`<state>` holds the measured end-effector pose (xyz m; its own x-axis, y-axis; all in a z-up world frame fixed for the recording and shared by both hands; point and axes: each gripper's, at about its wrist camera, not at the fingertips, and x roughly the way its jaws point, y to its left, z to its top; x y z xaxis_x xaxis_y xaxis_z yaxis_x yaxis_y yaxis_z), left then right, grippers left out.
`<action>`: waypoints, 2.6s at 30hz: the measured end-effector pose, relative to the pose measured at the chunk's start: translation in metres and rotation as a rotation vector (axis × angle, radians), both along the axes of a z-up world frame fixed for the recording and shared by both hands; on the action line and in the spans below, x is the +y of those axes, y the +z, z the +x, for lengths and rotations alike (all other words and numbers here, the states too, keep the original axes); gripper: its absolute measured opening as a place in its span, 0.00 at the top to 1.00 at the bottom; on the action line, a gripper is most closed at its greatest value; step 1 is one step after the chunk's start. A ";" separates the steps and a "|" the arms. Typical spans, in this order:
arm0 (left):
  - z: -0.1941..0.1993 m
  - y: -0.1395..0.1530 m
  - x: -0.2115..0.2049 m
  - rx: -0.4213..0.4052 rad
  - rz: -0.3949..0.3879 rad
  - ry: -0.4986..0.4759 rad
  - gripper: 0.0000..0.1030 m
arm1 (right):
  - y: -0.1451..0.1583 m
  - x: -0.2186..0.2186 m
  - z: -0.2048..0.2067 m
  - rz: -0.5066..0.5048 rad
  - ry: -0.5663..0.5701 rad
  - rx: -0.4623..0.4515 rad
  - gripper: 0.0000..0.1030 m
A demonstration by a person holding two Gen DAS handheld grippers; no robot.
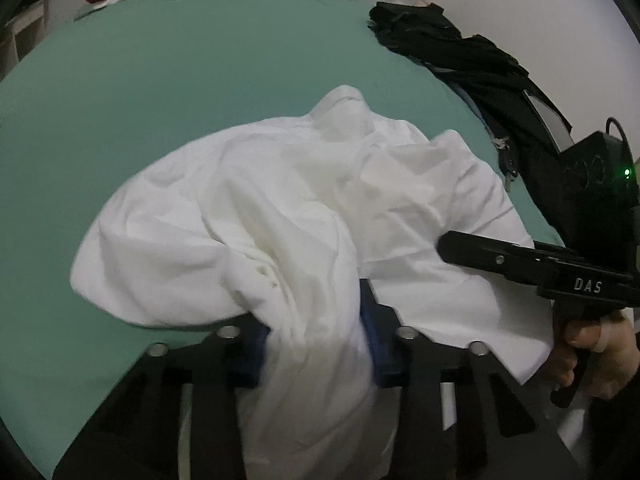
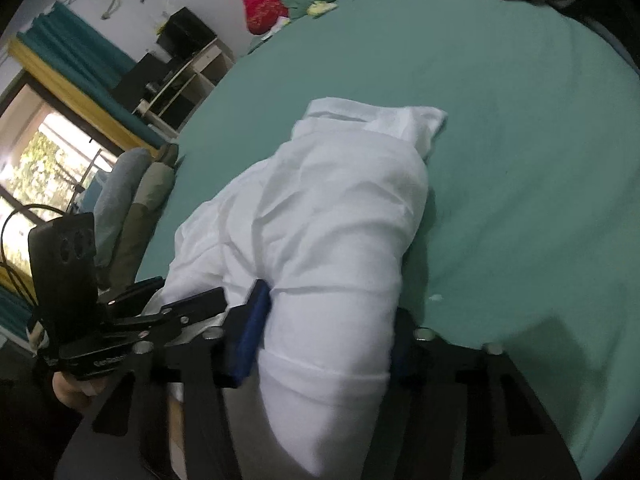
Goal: Fold large clothes
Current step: 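Grasp the folded white jacket bundle with both grippers, then lift the jacket bundle and carry it to the grey clothes stack, then lower the jacket onto the grey clothes stack and open both grippers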
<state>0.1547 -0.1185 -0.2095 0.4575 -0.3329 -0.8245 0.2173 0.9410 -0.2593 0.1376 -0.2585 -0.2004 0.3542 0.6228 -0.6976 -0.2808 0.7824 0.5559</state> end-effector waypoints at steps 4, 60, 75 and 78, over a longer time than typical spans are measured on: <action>-0.003 0.005 0.000 -0.009 -0.020 0.013 0.73 | 0.012 0.006 -0.009 -0.023 -0.005 -0.063 0.69; -0.117 0.294 0.373 -0.600 0.153 0.340 0.83 | 0.260 0.380 -0.011 0.294 0.331 -0.650 0.80; -0.040 0.103 0.526 -0.075 0.168 0.563 0.68 | 0.067 0.460 0.069 0.271 0.237 -0.155 0.69; -0.048 0.092 0.532 -0.102 0.078 0.581 0.67 | 0.070 0.446 0.060 0.226 0.257 -0.213 0.61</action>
